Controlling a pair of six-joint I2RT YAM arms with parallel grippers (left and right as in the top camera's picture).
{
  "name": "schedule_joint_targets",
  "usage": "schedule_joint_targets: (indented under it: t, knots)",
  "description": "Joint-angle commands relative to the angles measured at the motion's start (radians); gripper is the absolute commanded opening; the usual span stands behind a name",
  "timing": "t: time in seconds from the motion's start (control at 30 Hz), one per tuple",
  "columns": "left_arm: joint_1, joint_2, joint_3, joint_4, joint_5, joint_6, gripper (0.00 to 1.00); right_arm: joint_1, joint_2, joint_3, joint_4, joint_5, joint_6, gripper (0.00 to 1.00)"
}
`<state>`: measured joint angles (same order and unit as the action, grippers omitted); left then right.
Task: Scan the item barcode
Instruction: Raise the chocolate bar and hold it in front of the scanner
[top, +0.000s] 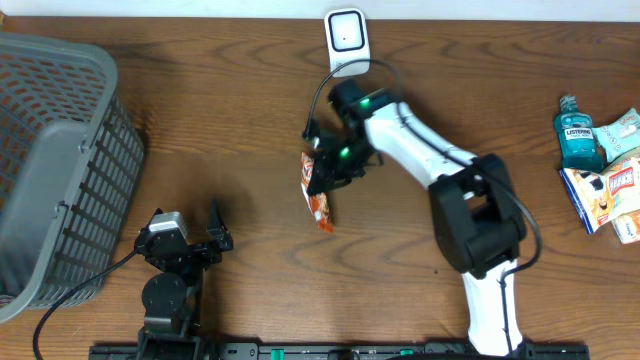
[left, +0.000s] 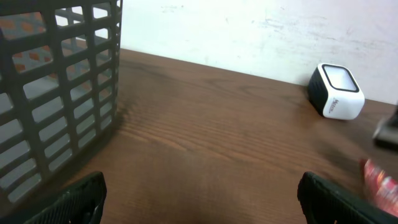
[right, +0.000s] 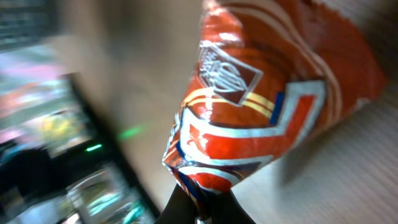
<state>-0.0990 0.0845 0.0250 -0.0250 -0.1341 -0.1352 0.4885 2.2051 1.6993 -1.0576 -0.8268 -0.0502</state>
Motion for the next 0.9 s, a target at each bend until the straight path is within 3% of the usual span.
schedule_joint_targets:
  t: [0.0, 0.13, 0.27, 0.67, 0.77, 0.87]
  knots:
    - [0.005, 0.000, -0.021, -0.034, -0.016, -0.009, 0.98, -0.038, -0.040, -0.003, -0.040, -0.362, -0.189, 0.01]
    - [0.005, 0.000, -0.021, -0.034, -0.016, -0.008, 0.98, -0.061, -0.040, -0.003, -0.162, -0.572, -0.343, 0.01]
    - [0.005, 0.000, -0.021, -0.035, -0.016, -0.009, 0.98, -0.062, -0.040, -0.003, -0.227, -0.735, -0.354, 0.01]
    - [0.004, 0.000, -0.021, -0.034, -0.016, -0.008, 0.98, -0.061, -0.040, -0.003, -0.237, -0.735, -0.377, 0.01]
    - [0.004, 0.000, -0.021, -0.034, -0.016, -0.008, 0.98, -0.061, -0.040, -0.003, -0.238, -0.707, -0.502, 0.01]
    - [0.005, 0.000, -0.021, -0.034, -0.016, -0.008, 0.98, -0.060, -0.040, -0.003, -0.262, -0.600, -0.725, 0.01]
